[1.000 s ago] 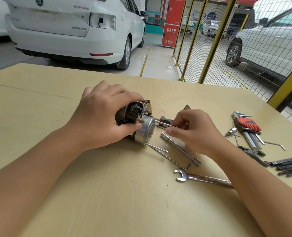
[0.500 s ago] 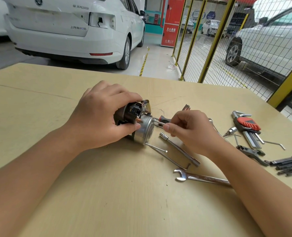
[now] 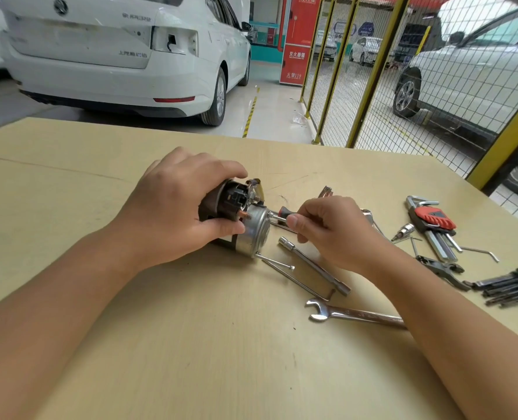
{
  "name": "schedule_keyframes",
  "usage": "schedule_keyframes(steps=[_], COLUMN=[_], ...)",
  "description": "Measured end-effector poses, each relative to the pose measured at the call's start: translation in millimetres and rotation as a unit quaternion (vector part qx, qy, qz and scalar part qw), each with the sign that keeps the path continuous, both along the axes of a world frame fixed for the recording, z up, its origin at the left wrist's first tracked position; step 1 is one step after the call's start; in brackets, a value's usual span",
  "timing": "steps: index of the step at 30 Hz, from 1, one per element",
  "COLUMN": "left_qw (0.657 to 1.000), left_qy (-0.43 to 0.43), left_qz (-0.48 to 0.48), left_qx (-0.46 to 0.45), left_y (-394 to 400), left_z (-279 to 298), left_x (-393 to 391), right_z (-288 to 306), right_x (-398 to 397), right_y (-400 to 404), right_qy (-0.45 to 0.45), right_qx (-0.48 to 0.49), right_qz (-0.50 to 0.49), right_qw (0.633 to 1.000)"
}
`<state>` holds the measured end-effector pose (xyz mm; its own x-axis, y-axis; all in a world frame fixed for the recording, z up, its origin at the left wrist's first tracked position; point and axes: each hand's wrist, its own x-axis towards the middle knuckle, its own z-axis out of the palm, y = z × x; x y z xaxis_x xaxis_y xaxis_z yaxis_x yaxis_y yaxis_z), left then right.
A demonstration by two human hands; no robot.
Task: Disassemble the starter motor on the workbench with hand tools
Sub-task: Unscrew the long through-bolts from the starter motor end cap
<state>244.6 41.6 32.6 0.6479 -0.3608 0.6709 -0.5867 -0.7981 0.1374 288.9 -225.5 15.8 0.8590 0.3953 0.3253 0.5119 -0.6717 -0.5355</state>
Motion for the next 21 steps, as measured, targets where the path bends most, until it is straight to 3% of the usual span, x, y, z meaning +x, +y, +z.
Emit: schedule_keyframes(steps=[11, 15, 18, 21], left_qw=[0.999, 0.998, 0.997, 0.997], left_qy=[0.025, 0.031, 0.023, 0.007], left_qz=[-0.034, -0.046, -0.065, -0.054], left_qx=[0.022, 0.007, -0.027, -0.049], left_y=[8.5, 8.9, 11.3, 11.2], left_z=[2.4, 2.4, 1.8, -1.2], left_x=[3.0, 1.6, 4.1, 7.0], right_z=[-5.9, 10.2, 20.9, 28.1], right_x=[0.2, -18.6, -40.9, -46.5], right_y=[8.0, 23.9, 52.8, 67.6], right_qy=[-0.04, -0.227, -0.211, -0.176], right_qx=[0.028, 0.095, 0.128, 0.079], right_qz=[-0.035, -0.035, 0.022, -0.032], right_qw=[0.998, 0.969, 0.969, 0.981])
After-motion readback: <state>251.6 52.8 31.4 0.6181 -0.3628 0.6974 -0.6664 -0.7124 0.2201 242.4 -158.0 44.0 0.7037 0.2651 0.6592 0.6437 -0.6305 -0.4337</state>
